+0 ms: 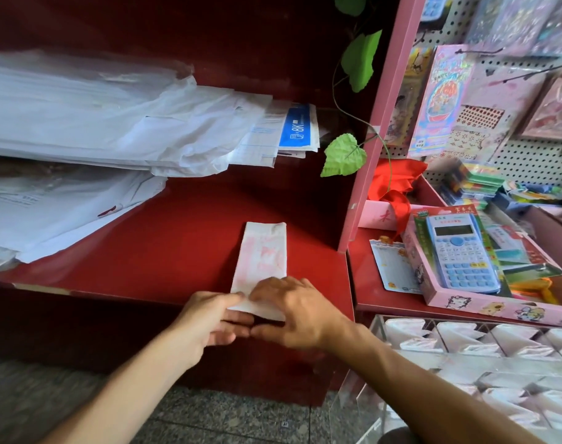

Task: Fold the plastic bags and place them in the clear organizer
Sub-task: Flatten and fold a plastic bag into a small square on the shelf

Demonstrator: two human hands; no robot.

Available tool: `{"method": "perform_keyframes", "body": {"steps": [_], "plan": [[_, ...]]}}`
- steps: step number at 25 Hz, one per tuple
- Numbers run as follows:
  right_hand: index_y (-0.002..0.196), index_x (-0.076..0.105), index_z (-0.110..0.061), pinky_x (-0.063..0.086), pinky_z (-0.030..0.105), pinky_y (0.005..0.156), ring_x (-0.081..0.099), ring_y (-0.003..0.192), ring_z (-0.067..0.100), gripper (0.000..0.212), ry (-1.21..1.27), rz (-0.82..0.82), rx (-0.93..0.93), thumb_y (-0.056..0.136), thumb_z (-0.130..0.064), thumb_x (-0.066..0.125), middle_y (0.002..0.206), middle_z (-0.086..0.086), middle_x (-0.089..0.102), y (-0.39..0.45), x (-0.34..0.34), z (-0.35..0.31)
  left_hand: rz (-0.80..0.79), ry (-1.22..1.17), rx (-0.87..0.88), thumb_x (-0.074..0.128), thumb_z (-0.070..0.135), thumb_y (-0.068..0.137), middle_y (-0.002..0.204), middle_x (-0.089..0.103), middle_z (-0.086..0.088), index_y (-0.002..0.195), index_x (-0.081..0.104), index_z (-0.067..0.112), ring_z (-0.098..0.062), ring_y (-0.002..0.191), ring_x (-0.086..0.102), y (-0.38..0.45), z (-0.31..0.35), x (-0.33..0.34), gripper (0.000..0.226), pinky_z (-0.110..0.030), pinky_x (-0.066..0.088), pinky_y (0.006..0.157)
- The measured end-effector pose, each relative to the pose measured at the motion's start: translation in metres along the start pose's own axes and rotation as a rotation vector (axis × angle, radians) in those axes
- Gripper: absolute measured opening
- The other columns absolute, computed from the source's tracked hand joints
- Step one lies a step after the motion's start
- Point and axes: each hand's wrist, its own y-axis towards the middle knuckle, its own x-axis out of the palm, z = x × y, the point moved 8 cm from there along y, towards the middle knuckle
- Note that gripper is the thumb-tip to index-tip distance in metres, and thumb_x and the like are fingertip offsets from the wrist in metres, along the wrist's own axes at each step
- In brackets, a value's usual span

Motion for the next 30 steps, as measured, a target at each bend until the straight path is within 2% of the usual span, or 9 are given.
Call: {"method": "perform_keyframes", "body": {"steps": [3,6,9,13,18,21,25,28,30], "plan": [[0.135,0.054,-0.018,0.039,0.045,0.104,0.047,0.13,0.025,0.053,-0.067,-0.004,0.003,0.085,-0.028,0.065,0.141,0.002,0.053,-0.002,0.006,0.009,0.228,0.82,0.426,0.063,0.062,0.08,0.055,0.06,0.006,0.067,0.059,0.02,-0.013,0.052,0.057,-0.004,0.026,-0.003,0.044,-0.026,0.035,0.048],[0.121,0.067,-0.015,0.049,0.042,0.097,0.059,0.12,0.024,0.036,0.023,0.124,-0.023,0.086,-0.022,0.063,0.128,0.002,0.065,-0.013,-0.004,0.016,0.092,0.951,0.842,0.074,0.059,0.063,0.095,0.054,0.019,0.094,0.057,0.031,-0.007,0.087,0.05,-0.014,0.035,0.015,0.045,-0.025,0.041,0.072],[0.105,0.071,-0.016,0.049,0.028,0.077,0.066,0.097,0.02,0.02,0.111,0.226,-0.019,0.088,-0.02,0.062,0.105,-0.003,0.072,-0.024,-0.016,0.02,0.062,1.049,1.003,0.086,0.028,0.065,0.105,0.058,0.022,0.101,0.065,0.031,-0.013,0.09,0.054,-0.009,0.024,0.028,0.042,-0.037,0.048,0.076],[0.096,0.073,-0.017,0.047,0.032,0.07,0.059,0.074,0.012,0.014,0.227,0.266,0.068,0.086,-0.02,0.065,0.082,-0.003,0.07,-0.034,-0.027,0.036,0.099,0.773,0.937,0.074,0.021,0.084,0.079,0.066,0.02,0.083,0.072,0.031,-0.003,0.079,0.054,-0.009,0.033,0.019,0.01,-0.019,0.041,0.072],[0.065,0.05,-0.005,0.033,0.038,0.053,0.034,0.056,0.011,0.041,0.659,0.285,0.293,0.09,-0.034,0.065,0.057,0.001,0.04,-0.032,-0.016,0.074,0.062,0.452,0.714,0.077,0.014,0.08,0.073,0.071,0.024,0.08,0.064,0.037,0.006,0.081,0.065,-0.009,0.035,0.015,0.026,-0.006,0.041,0.068],[0.099,0.067,-0.013,0.052,0.039,0.066,0.059,0.068,0.011,0.024,0.564,0.295,0.39,0.084,-0.03,0.071,0.077,-0.002,0.066,-0.026,-0.015,0.078,0.142,0.452,0.638,0.075,0.017,0.082,0.072,0.073,0.018,0.088,0.063,0.037,0.0,0.077,0.065,0.0,0.032,0.015,0.023,-0.02,0.044,0.068],[0.118,0.056,-0.023,0.047,0.037,0.08,0.054,0.089,0.019,0.035,0.153,0.295,0.242,0.087,-0.035,0.068,0.108,-0.008,0.053,-0.02,-0.025,0.058,0.222,0.699,0.845,0.071,0.031,0.081,0.091,0.063,0.017,0.113,0.058,0.033,-0.006,0.085,0.058,0.0,0.032,0.019,0.035,-0.033,0.048,0.079],[0.126,0.06,-0.025,0.04,0.038,0.09,0.046,0.104,0.017,0.052,0.007,0.075,0.079,0.087,-0.06,0.059,0.127,-0.01,0.053,-0.022,-0.011,0.051,0.096,0.989,0.99,0.06,0.059,0.076,0.123,0.056,0.022,0.121,0.065,0.03,-0.008,0.108,0.048,-0.003,0.027,0.033,0.054,-0.035,0.043,0.086],[0.13,0.059,-0.025,0.039,0.036,0.092,0.046,0.108,0.015,0.058,-0.049,0.018,0.05,0.083,-0.059,0.063,0.131,-0.011,0.055,-0.023,-0.006,0.053,0.053,1.104,1.029,0.071,0.054,0.073,0.124,0.061,0.018,0.119,0.068,0.026,-0.005,0.108,0.045,0.0,0.025,0.034,0.054,-0.035,0.046,0.087]]}}
